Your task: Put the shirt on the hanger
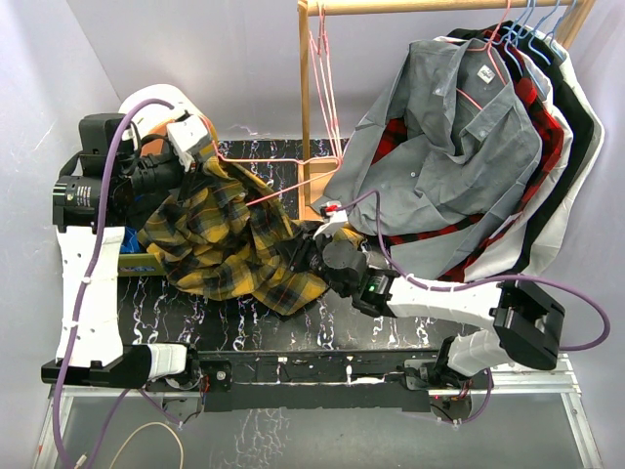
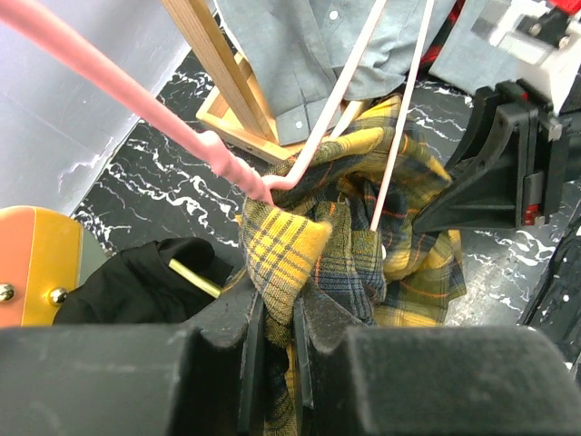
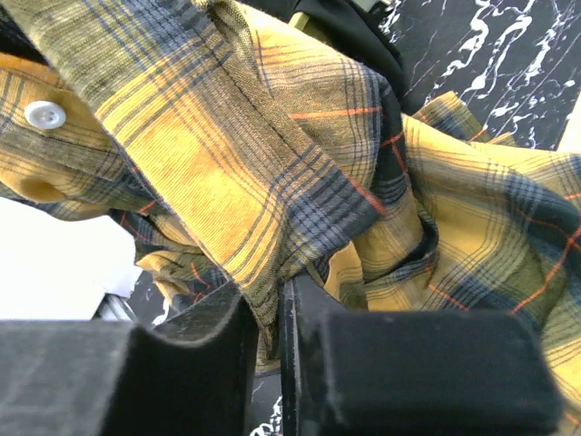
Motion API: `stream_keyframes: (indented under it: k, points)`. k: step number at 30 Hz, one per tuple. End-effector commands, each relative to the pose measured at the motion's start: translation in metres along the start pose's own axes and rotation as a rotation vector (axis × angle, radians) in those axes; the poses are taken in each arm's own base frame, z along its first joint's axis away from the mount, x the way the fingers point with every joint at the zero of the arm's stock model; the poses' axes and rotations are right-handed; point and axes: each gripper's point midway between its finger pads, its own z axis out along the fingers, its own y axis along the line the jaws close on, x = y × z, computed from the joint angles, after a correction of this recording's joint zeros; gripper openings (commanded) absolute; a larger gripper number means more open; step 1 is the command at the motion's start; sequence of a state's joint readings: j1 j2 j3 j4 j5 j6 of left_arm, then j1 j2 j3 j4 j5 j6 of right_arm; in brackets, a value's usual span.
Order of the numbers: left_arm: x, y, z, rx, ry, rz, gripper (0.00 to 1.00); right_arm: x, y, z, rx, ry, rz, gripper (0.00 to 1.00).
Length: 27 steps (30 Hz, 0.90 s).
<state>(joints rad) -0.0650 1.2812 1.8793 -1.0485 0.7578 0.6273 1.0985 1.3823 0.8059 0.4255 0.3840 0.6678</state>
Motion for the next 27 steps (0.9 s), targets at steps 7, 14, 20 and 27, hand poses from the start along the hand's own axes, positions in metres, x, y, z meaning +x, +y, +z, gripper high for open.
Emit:
stream_keyframes:
  k: [7,14,20,27]
  points:
    - [0.023,0.025,-0.017,-0.118,0.161,0.237,0.00,-0.065,-0.021,-0.036,0.097,-0.202,0.055,0.08]
    - [0.017,0.032,-0.026,-0.136,0.176,0.456,0.00,-0.094,-0.076,-0.046,0.090,-0.151,0.112,0.08]
    - [0.020,0.054,-0.029,-0.223,0.223,0.564,0.00,-0.120,-0.094,-0.049,0.045,-0.061,0.092,0.08]
    - [0.036,0.090,-0.027,-0.363,0.312,0.614,0.00,-0.116,-0.081,-0.047,-0.022,0.033,0.094,0.08]
